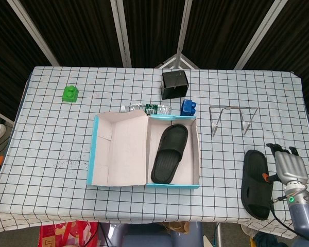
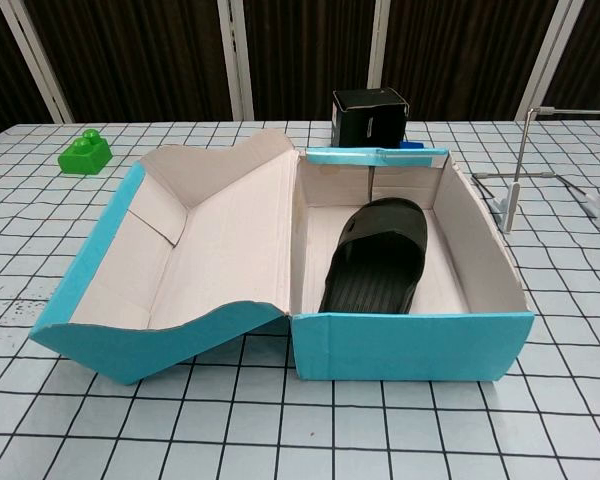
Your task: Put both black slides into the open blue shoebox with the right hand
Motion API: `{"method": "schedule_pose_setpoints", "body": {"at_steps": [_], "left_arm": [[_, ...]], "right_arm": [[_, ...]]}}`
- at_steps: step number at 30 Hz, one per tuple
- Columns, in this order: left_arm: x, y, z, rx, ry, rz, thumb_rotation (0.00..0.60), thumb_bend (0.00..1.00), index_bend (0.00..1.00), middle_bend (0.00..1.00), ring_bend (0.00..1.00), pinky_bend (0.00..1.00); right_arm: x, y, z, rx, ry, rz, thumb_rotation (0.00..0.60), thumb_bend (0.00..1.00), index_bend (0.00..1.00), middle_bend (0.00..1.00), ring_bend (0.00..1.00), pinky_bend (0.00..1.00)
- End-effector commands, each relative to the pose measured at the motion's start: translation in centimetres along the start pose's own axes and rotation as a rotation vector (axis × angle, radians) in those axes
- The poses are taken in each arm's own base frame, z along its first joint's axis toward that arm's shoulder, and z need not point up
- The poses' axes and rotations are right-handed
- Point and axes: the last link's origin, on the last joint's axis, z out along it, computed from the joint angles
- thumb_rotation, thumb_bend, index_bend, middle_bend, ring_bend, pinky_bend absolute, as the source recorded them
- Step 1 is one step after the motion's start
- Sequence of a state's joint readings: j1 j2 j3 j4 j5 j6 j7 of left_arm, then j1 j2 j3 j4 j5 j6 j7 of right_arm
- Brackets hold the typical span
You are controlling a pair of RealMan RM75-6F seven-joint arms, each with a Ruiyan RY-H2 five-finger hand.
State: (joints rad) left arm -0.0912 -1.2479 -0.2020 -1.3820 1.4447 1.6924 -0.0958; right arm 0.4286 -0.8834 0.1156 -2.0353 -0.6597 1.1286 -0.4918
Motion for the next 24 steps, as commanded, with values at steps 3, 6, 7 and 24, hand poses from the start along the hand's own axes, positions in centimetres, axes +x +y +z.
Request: {"method": "schedule_pose_setpoints", "body": {"at_steps": [3,6,7,24], "left_arm": [[0.2,-0.1,0.0,0.005,0.009,0.000,0.600,0.21,0.07,0.00,0.00,0.07],[0.3,-0.3,0.0,0.011,0.011,-0.002,0.600,0.21,0.07,0.00,0.00,0.07],[0.3,-0.3,0.0,0.012,0.011,-0.003,0.600,0.21,0.07,0.00,0.00,0.07],[0.1,-0.2,0.0,0.011,0.003,0.004,0.600,0.21,0.07,0.00,0.00,0.07]], "right_arm": [[-2.9,2.8,-1.0,-0.023,-0.030,0.017,0.600,0.25,0.15,0.15,0.22,0.06],[-3.8,3.3,-1.2,-0.021,-0.030,0.003,0.600,0.25,0.15,0.14,0.21,0.06],[-4.1,3.5,-1.3,-0.021,-0.030,-0.003,0.600,0.25,0.15,0.14,0.21,0.06],[-7.4,4.1,-3.6,-0.002,-0.109,-0.081,0.600,0.25,0.15,0.14,0.20,0.06]]}}
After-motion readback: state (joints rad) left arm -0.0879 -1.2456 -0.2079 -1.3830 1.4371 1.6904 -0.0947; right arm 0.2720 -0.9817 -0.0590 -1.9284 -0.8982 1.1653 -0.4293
